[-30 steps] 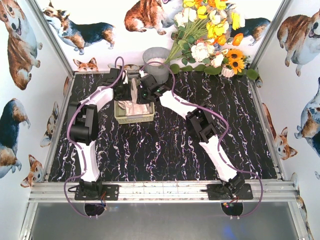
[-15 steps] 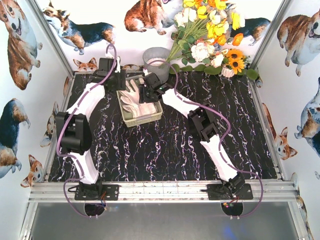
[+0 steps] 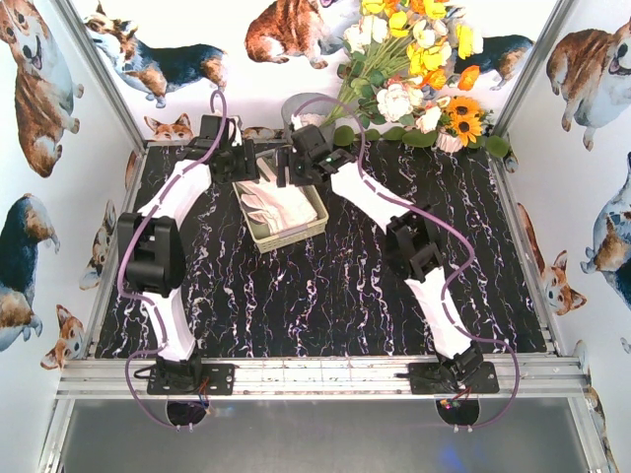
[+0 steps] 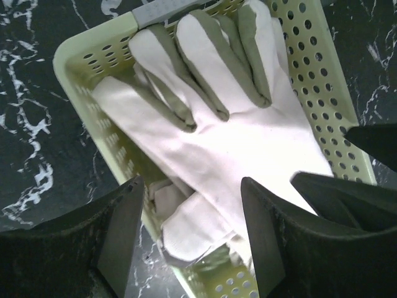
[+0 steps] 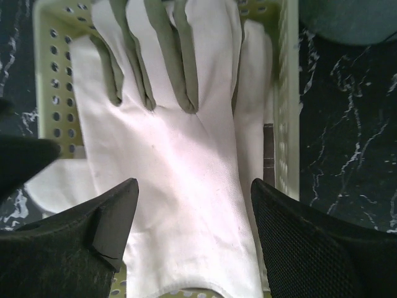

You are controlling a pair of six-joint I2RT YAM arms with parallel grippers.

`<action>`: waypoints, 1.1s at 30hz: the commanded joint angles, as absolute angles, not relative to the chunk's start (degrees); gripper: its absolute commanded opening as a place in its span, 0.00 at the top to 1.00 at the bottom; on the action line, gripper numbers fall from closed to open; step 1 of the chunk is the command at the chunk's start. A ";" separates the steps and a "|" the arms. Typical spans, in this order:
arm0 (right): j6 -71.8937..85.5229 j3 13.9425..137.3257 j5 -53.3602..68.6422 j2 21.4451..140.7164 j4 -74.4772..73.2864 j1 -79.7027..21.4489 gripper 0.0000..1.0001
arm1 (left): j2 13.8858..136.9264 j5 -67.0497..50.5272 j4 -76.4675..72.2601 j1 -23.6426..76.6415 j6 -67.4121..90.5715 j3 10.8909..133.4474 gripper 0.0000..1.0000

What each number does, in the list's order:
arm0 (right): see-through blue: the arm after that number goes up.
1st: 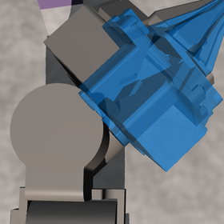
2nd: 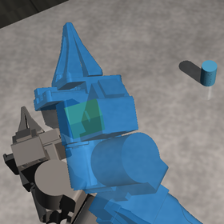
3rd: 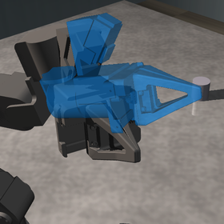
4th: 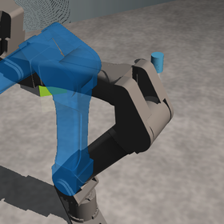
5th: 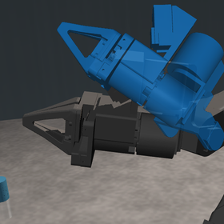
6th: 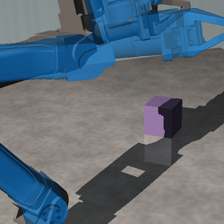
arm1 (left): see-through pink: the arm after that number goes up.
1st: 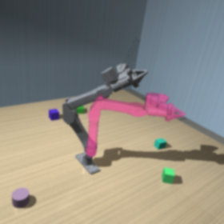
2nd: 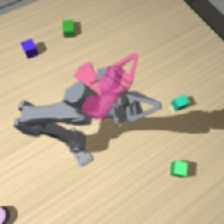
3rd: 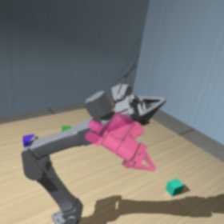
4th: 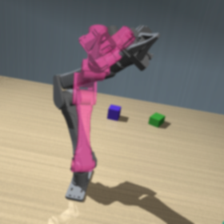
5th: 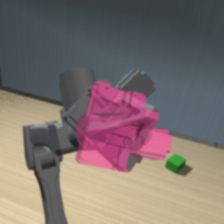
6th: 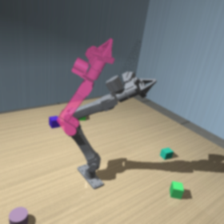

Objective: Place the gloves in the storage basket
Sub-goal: Place the glove in the bin, then adjust the glove in the bin.

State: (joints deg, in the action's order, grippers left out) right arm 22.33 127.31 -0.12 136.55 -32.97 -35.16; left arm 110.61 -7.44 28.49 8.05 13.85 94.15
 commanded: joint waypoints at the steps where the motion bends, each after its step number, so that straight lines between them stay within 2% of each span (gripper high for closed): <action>1: 20.28 129.24 -1.96 129.79 -32.73 -34.91 0.25 | 113.80 -10.46 28.29 7.43 18.57 97.71 0.42; 21: 21.36 112.69 -2.45 112.19 -32.64 -32.34 0.25 | 123.63 -9.55 31.38 7.47 20.81 103.15 0.43; 33: 22.06 101.81 -2.58 103.58 -33.68 -30.20 0.26 | 122.98 -8.33 25.03 8.17 16.32 101.32 0.50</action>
State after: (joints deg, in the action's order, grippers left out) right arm 21.47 103.72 -1.67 108.33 -35.03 -30.57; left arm 123.17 -9.41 28.71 8.08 18.74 101.47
